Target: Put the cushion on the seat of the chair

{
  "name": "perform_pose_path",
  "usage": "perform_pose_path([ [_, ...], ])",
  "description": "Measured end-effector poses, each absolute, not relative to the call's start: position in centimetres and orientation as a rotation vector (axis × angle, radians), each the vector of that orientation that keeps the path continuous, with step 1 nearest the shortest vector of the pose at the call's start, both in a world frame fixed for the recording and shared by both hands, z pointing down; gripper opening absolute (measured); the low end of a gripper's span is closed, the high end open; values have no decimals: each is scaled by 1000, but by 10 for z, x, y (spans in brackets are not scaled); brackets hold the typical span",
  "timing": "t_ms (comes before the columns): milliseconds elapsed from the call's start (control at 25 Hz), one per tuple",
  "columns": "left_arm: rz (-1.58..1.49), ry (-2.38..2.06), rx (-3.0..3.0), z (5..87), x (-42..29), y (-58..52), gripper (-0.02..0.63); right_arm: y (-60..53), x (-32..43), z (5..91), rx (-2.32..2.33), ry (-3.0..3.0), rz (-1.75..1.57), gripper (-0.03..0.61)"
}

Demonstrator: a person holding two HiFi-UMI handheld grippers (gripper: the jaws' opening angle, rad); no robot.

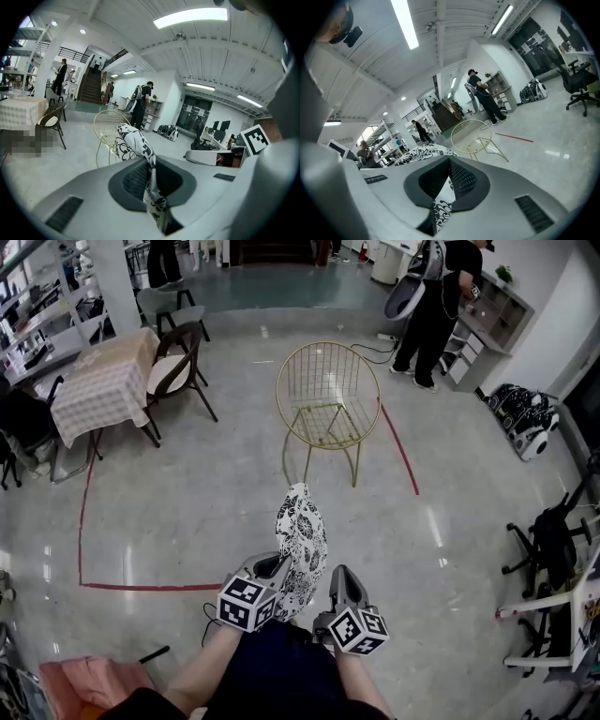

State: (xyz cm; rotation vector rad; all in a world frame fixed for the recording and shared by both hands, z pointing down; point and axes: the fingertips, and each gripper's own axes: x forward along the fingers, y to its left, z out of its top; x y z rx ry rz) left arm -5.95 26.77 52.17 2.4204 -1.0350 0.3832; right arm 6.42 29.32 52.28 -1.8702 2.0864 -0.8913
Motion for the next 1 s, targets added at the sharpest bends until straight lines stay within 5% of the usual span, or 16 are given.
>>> perform_pose_path([
  [1000, 423, -953, 2460, 521, -16, 101, 31, 126, 111, 527, -1921, 1988, -930, -6],
])
